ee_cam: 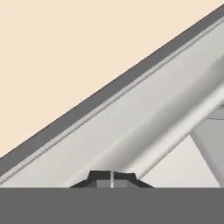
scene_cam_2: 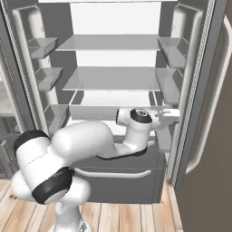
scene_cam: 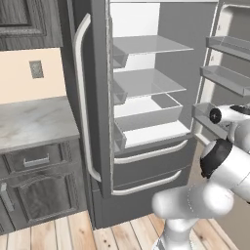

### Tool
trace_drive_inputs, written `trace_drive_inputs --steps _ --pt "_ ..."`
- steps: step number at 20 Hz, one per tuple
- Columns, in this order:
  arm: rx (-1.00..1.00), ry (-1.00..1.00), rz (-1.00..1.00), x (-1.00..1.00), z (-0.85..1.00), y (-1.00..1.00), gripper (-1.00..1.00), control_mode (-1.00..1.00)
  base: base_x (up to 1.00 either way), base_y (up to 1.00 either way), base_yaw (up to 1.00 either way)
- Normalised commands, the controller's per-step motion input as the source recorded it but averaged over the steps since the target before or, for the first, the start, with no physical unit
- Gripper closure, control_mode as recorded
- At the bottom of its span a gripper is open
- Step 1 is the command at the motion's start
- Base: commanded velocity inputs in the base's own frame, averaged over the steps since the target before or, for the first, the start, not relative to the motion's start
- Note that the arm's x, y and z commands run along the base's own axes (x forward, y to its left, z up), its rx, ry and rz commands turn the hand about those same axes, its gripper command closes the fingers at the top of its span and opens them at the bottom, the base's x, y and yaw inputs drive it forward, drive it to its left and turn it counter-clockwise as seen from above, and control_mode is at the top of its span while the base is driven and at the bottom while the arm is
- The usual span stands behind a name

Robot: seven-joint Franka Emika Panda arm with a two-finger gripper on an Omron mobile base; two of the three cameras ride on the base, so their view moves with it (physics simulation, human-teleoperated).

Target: Place one of the steaks on the plate and the other in the bowl. Then place the bowl in the fridge.

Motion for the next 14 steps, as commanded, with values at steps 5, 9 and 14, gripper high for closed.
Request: trace_drive_inputs --steps 5,9,14 --pt "0.00 -0.07 0.01 -0.84 0.69 0.27 1.00 -1.00 0.00 0.00 0.00" --pt "-0.02 0.12 0.03 -0.25 0.70 0.48 1.00 -1.00 0.00 0.00 0.00" --pt "0.00 0.41 0.01 0.01 0.13 0.63 1.00 -1.00 0.00 0.00 0.00"
